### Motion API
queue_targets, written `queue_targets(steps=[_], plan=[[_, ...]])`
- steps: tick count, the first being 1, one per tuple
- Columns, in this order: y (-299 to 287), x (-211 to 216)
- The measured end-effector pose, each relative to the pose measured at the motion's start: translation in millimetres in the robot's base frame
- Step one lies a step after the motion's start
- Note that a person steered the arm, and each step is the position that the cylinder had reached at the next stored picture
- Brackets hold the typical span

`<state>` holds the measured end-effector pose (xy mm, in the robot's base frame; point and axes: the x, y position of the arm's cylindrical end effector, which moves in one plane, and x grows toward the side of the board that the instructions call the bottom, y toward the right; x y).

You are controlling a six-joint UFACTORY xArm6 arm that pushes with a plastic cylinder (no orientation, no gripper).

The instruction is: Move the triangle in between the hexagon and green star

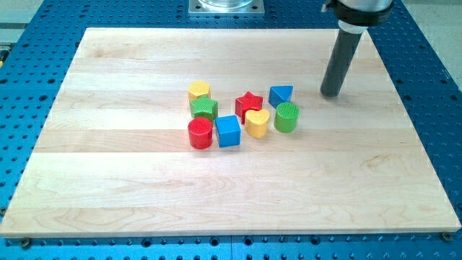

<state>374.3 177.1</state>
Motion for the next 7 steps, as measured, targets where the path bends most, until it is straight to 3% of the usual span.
queue_targets(steps=[4,6,7], plan=[[-44,-7],[-55,17],[-104,16]])
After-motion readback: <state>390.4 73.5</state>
